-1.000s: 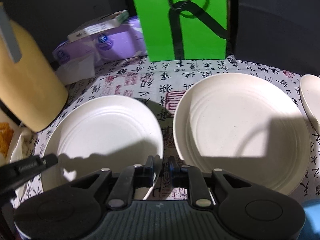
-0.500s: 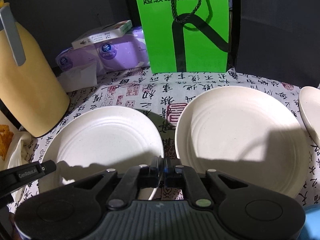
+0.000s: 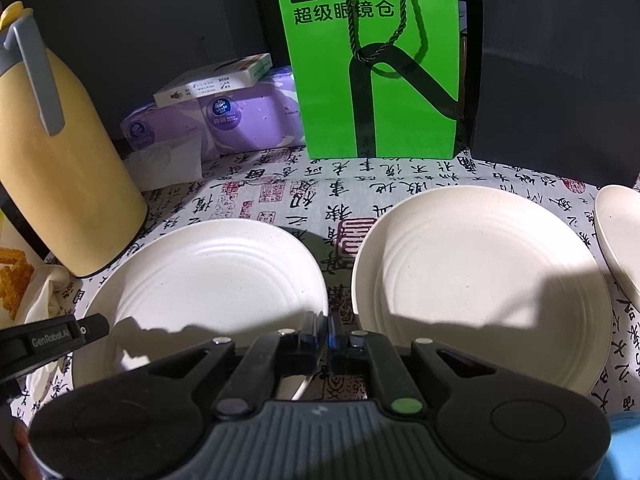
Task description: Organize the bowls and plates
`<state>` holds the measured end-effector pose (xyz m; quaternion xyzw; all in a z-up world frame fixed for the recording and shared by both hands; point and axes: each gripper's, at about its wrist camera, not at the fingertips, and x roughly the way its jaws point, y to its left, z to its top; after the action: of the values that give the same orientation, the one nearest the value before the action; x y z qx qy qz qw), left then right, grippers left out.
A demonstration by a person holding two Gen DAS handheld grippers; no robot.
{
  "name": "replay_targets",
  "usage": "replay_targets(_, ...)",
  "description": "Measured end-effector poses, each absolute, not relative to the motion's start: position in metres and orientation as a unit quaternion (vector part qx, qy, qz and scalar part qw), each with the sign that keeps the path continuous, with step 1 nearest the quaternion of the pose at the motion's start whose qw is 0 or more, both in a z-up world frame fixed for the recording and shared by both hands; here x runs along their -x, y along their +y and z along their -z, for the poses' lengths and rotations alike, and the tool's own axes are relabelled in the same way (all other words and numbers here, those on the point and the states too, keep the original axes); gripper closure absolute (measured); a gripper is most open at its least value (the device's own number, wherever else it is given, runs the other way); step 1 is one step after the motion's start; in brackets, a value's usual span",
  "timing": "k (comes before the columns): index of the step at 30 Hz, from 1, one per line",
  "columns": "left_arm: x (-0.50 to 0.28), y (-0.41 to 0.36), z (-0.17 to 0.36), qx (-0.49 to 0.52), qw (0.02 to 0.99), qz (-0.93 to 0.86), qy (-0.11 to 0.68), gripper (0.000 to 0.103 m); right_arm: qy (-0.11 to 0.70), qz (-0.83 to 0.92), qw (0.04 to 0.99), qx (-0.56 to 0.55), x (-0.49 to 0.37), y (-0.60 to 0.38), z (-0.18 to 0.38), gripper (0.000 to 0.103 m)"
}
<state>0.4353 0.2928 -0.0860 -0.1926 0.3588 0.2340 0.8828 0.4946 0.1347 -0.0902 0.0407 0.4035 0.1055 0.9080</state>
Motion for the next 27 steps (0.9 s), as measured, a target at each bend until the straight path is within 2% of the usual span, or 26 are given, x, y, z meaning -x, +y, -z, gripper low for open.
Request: replay_targets(27, -0.406, 0.258, 0.044, 0.172, 0.916, -0.209, 0.297, 0.091, 0.344, -0.148, 0.923, -0.086, -0.465, 0.089, 0.053, 0.098)
